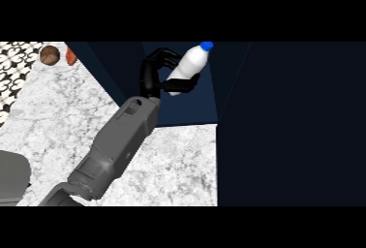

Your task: Pick up the bottled water, place it into the cabinet and close the cabinet

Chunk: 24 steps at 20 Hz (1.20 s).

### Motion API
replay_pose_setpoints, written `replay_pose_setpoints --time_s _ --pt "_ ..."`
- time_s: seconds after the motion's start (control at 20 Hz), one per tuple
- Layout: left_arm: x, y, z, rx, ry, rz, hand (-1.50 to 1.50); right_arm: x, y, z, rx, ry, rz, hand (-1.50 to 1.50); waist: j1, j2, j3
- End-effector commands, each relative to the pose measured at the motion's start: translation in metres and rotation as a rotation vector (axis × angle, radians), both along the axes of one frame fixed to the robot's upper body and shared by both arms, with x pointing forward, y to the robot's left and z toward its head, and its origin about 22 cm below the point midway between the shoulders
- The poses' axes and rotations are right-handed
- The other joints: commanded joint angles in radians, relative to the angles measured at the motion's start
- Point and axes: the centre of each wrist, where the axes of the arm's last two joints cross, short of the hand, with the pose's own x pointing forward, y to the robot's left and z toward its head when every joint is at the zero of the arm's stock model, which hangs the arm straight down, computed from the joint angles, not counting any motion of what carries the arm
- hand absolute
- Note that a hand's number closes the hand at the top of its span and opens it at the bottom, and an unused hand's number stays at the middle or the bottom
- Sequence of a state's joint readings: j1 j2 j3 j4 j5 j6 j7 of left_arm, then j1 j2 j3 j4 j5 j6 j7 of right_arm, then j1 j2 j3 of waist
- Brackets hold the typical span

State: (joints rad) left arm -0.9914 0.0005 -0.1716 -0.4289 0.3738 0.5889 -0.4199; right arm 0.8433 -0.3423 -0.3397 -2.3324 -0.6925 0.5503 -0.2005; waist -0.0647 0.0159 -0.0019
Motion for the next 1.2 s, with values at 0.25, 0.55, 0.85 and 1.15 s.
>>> replay_pose_setpoints --time_s 0.25,0.55,0.85,1.15 --pt "0.014 0.003 0.006 0.116 0.02 0.026 -1.5 0.001 0.015 0.023 0.037 -0.057 0.057 -1.5 -0.012 0.008 0.0" --pt "0.024 0.009 0.023 0.122 0.005 0.029 -1.5 0.005 0.0 0.009 0.051 -0.045 0.05 -1.5 -0.009 0.007 0.001" --pt "0.025 -0.013 0.04 0.004 -0.115 -0.033 -1.5 0.005 0.019 0.019 0.039 -0.067 0.085 -1.5 -0.02 0.007 -0.001" --pt "0.02 -0.007 0.026 -0.018 -0.189 -0.131 -1.5 0.007 0.016 0.025 0.013 -0.074 0.028 -1.5 0.0 0.001 0.0"
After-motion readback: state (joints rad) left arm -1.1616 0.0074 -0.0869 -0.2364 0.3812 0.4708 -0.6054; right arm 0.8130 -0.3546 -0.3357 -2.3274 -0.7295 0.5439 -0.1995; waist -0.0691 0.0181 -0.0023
